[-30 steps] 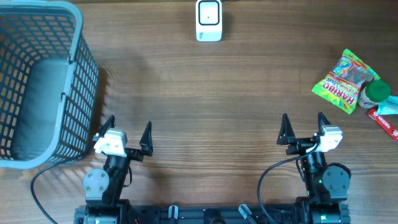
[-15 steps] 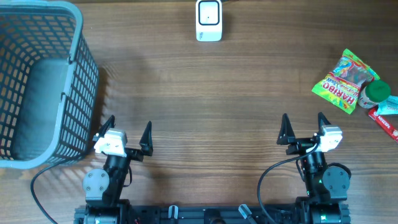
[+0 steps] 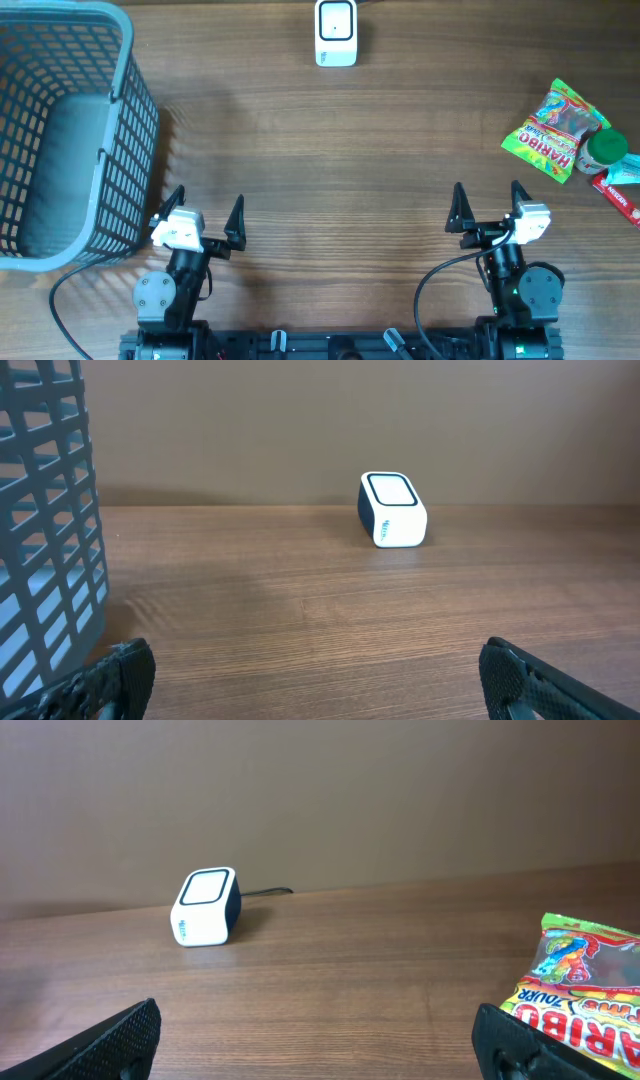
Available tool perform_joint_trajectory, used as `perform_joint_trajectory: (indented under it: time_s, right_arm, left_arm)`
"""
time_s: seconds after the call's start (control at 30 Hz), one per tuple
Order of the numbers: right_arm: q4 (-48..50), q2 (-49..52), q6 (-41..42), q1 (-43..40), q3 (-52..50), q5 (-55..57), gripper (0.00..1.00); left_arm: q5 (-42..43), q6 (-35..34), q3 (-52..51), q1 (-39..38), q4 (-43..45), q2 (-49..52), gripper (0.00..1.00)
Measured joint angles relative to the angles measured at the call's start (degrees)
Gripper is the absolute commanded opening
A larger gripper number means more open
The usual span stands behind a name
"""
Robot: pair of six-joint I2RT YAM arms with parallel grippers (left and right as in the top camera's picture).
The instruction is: Scan the item barcode
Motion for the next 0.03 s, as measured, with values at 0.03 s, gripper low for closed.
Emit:
perform_joint_trajectory:
  time_s: [0.03]
  right_arm:
    - [0.00, 0.00, 0.00, 0.00, 0.00, 0.00, 1.00]
  left_arm:
    - [0.00, 0.00, 0.00, 0.00, 0.00, 0.00, 1.00]
